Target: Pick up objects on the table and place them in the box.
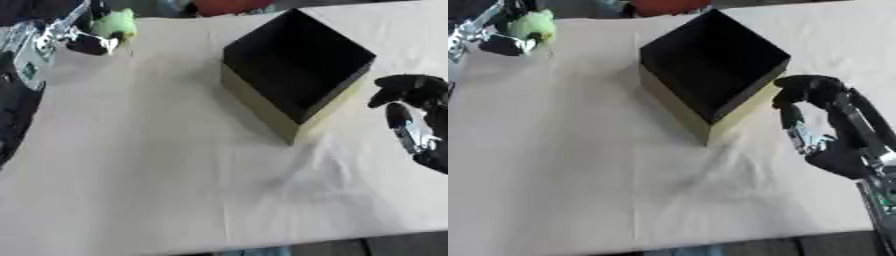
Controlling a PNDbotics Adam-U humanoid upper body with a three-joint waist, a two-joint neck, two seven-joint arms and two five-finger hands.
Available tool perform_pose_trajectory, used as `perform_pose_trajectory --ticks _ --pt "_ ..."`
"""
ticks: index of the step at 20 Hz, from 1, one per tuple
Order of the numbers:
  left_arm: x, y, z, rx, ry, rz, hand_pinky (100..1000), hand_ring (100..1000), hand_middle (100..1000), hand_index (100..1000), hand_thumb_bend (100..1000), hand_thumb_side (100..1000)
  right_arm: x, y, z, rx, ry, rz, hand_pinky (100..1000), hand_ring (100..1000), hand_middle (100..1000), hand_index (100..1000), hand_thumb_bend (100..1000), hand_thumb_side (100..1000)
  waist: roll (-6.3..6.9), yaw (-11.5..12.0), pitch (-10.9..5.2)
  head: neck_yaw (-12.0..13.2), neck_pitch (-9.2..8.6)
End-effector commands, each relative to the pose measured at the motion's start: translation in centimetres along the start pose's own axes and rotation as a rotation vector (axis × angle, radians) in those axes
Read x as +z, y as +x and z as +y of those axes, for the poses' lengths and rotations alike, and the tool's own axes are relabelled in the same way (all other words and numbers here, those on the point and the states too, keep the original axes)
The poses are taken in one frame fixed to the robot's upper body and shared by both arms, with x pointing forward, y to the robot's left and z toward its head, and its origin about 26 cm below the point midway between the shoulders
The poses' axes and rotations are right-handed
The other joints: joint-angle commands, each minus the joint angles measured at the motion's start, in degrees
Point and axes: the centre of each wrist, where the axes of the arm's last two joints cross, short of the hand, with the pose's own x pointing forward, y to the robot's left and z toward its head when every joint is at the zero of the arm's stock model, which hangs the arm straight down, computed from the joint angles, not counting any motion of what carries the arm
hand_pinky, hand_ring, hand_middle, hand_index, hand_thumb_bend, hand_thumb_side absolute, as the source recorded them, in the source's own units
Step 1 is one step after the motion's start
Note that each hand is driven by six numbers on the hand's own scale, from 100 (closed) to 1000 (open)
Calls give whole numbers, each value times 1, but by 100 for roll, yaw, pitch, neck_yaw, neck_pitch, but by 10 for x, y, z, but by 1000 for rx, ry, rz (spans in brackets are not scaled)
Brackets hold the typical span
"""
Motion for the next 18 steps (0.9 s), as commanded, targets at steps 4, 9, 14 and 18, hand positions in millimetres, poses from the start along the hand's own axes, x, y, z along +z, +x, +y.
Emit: perform_pose_trajectory --ticks 4,9,14,18 --pt "-14 28 38 -18 82 -117 452 367 326 488 100 245 -4 4 -2 7 27 -25 665 618 578 800 100 586 6 -122 -172 112 57" --pt "-41 123 44 10 83 -461 458 372 330 493 100 251 -7 6 1 -10 49 -42 665 617 578 799 100 589 13 -202 -181 81 32" --pt "-43 166 41 34 52 -602 463 377 336 498 100 254 -9 6 5 -27 74 -54 664 617 577 799 100 593 23 -286 -187 103 0" --pt "-45 186 29 25 8 -654 471 386 347 506 100 245 -12 8 6 -33 87 -67 664 617 577 799 100 593 28 -357 -177 110 -41"
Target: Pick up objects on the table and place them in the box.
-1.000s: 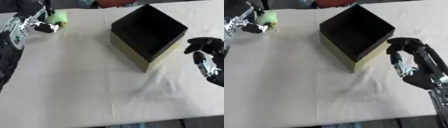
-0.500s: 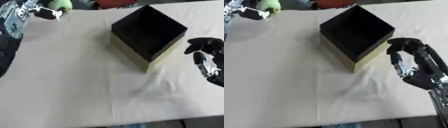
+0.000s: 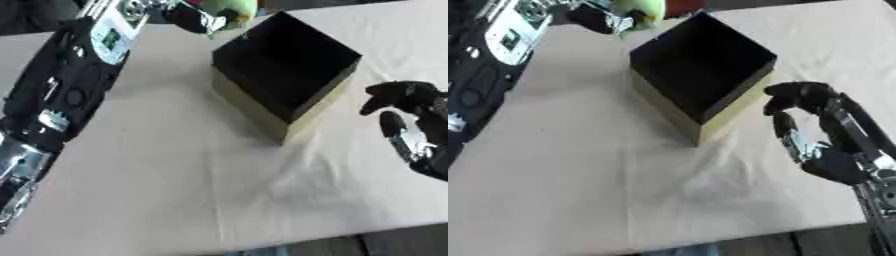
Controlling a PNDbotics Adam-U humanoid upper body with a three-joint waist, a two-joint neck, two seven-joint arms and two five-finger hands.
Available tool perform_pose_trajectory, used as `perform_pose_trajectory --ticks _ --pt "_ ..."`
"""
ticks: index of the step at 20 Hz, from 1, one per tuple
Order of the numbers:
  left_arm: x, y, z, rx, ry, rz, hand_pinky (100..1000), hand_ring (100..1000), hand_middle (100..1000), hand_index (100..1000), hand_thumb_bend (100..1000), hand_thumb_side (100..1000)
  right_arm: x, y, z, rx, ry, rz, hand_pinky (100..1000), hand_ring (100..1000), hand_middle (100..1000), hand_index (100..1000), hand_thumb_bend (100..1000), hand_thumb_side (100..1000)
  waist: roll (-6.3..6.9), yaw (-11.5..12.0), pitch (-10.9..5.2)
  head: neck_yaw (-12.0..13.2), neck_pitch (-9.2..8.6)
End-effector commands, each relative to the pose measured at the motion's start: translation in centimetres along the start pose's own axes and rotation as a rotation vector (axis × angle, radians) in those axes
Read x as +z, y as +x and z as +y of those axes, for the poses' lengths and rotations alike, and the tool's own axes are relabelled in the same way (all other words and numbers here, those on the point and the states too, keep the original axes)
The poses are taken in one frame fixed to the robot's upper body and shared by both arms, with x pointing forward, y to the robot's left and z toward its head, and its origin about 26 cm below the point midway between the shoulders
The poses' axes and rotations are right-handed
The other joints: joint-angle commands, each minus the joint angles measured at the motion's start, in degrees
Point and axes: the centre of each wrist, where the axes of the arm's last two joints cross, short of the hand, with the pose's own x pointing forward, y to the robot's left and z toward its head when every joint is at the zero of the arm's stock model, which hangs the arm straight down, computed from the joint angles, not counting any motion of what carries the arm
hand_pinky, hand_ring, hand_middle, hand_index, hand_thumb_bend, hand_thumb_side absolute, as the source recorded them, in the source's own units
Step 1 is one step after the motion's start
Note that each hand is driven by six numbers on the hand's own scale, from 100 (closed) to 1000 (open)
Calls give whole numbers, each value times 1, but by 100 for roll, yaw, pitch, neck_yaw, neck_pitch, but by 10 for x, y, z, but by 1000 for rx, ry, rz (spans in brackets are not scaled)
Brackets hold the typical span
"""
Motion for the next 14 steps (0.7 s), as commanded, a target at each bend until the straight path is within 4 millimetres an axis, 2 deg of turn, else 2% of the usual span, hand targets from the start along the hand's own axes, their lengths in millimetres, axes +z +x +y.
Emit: perform_pose_trajectory --ticks 1,7,12,14 --pt "-11 12 5 -28 -12 -48 476 390 352 510 100 241 -6 5 -4 6 12 -31 664 617 577 799 100 594 -18 -36 -101 17 -55" --pt "-16 16 -21 -36 -100 -72 510 427 392 542 100 217 -8 6 -3 0 22 -41 664 617 576 799 100 598 -6 -127 -66 37 -110" --pt "-17 15 -39 -59 -147 -76 553 467 440 581 100 279 -10 6 -2 -4 28 -47 664 617 576 799 100 600 1 -176 -53 42 -124" --pt "-18 17 -41 -73 -132 -79 567 478 452 591 150 293 -10 6 -2 -6 30 -49 664 617 576 799 100 604 5 -193 -51 40 -125"
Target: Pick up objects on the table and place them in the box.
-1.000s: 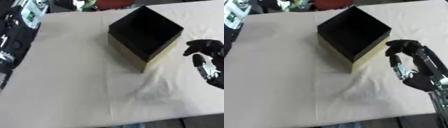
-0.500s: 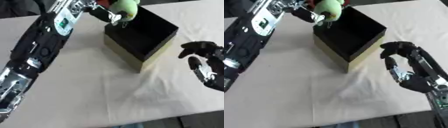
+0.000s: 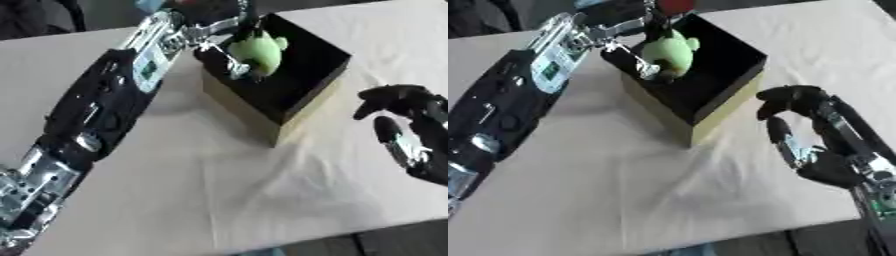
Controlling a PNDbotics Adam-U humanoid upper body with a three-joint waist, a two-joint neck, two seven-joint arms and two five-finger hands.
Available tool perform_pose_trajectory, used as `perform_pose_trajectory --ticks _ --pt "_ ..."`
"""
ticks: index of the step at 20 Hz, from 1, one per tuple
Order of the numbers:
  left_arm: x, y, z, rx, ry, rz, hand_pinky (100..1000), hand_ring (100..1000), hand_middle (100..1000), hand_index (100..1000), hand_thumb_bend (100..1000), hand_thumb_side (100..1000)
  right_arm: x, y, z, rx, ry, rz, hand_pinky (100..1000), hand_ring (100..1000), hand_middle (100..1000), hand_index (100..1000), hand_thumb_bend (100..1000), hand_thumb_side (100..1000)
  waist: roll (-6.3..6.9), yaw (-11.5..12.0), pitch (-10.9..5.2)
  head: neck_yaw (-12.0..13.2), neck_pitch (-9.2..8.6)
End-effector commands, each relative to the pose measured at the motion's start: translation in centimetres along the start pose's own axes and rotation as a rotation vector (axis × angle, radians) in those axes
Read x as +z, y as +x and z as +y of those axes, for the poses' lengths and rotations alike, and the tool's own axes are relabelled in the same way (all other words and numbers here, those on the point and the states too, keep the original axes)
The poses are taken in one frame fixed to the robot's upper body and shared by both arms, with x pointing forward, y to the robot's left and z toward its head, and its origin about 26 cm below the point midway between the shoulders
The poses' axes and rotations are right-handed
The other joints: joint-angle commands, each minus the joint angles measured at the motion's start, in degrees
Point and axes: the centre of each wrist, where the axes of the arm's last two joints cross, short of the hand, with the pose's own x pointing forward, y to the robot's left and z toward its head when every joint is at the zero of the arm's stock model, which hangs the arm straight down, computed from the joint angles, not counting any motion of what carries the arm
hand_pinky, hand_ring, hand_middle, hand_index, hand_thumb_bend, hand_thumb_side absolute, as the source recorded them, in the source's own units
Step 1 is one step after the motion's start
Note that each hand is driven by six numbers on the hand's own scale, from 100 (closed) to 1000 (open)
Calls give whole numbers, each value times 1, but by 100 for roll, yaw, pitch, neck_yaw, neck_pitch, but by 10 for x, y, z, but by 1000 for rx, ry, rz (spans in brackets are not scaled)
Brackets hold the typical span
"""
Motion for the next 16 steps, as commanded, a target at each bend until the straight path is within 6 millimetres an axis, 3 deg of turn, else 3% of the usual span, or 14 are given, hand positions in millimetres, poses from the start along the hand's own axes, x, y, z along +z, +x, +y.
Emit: perform_pose_trajectory --ticks 1,2,3,4,7,9,12,15,16 --pt "-3 2 9 -47 39 -7 597 503 476 616 235 311 -4 4 -3 5 5 -25 664 617 576 799 100 600 -19 -27 -85 12 -72" --pt "-3 3 11 -58 61 -2 607 513 486 626 258 317 -5 4 -3 5 5 -25 664 617 576 799 100 601 -18 -35 -85 10 -76" --pt "-2 3 14 -67 85 6 657 573 545 689 444 402 -5 4 -3 4 6 -25 664 617 575 799 100 601 -17 -42 -84 9 -80" --pt "-2 4 17 -74 108 16 663 579 551 695 463 411 -5 4 -3 4 7 -25 664 617 575 799 100 601 -14 -48 -85 10 -82" --pt "0 4 21 -97 161 49 724 671 652 792 887 617 -5 4 -3 3 6 -25 664 617 575 799 100 603 -7 -53 -84 3 -86" --pt "0 3 19 -113 180 68 736 699 690 814 980 653 -5 4 -3 3 6 -26 664 617 575 799 100 602 -3 -51 -83 2 -89" --pt "1 0 12 -125 195 86 738 701 696 820 979 655 -5 4 -3 3 6 -26 664 617 575 799 100 604 -11 -40 -81 -7 -98" --pt "6 -5 13 -114 230 87 727 678 673 807 877 631 -4 4 -4 5 1 -23 664 617 575 799 100 604 -29 5 -69 -22 -111" --pt "9 -6 16 -107 248 89 720 661 653 796 787 613 -4 4 -5 7 -2 -20 664 617 575 800 100 604 -36 42 -67 -42 -108"
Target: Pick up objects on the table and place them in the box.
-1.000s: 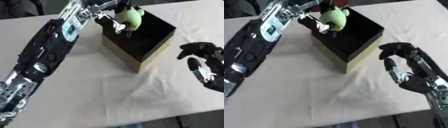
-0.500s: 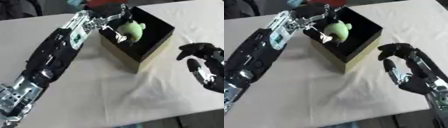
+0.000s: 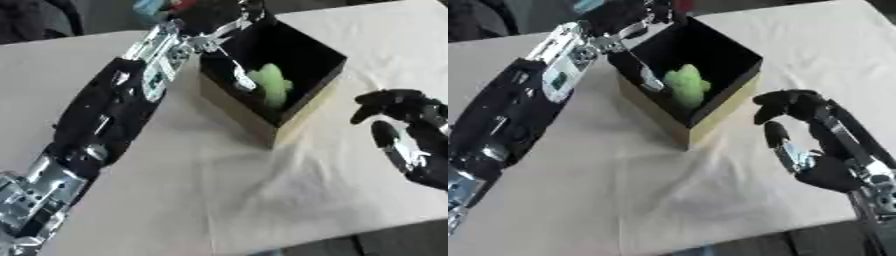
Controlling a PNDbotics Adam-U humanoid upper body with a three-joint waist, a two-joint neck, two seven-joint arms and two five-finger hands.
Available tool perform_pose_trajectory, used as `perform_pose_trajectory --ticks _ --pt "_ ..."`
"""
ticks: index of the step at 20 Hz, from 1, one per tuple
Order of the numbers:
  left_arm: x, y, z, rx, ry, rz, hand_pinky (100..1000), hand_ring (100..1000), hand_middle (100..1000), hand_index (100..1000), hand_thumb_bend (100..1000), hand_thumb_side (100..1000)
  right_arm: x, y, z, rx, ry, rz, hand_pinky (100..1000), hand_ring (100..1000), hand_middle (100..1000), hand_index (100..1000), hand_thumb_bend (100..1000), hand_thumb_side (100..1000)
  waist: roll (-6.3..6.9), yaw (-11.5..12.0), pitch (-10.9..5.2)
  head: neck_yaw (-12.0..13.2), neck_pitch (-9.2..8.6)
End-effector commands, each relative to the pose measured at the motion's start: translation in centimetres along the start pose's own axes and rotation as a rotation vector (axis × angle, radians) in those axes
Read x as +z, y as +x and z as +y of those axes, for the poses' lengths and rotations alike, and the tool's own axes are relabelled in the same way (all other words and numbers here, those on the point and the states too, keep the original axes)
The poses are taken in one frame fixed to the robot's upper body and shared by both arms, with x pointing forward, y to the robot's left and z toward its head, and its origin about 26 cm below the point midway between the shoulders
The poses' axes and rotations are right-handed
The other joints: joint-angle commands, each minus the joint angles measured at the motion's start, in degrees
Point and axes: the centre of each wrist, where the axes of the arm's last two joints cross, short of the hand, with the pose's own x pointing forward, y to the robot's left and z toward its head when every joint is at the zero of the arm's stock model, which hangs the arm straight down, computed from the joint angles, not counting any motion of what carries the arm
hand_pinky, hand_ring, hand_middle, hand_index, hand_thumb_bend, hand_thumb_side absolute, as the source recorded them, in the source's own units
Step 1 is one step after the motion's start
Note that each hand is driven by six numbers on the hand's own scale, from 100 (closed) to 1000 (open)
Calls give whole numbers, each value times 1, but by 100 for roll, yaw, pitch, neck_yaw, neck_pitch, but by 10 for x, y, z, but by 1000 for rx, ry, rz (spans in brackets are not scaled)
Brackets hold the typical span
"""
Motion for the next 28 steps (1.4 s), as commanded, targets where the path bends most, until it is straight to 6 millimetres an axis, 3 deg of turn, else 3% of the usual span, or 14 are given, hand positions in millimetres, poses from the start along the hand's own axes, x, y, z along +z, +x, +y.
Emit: perform_pose_trajectory --ticks 1,5,11,15,22,28 --pt "8 -11 20 -12 69 15 717 653 643 789 728 619 -1 3 -7 19 -12 -10 664 617 575 800 100 605 -53 70 -77 -50 -54" --pt "29 -18 34 6 144 29 712 635 619 780 582 608 2 2 -10 32 -28 4 664 617 576 801 100 600 -69 259 -76 -129 -28" --pt "81 -32 46 25 271 89 705 620 596 770 411 630 5 1 -16 55 -59 20 665 617 577 802 100 598 -116 552 -58 -196 -19" --pt "110 -31 47 72 382 150 711 623 596 781 266 692 9 1 -19 68 -86 34 665 617 577 804 100 600 -154 772 -13 -189 -29" --pt "143 -4 26 254 472 265 722 625 598 790 191 791 10 1 -22 85 -126 38 662 614 577 804 100 596 -233 1001 84 -125 -41" --pt "168 24 11 420 505 356 722 621 594 792 183 833 11 1 -21 80 -151 39 657 607 568 804 100 593 -274 984 85 -65 41"
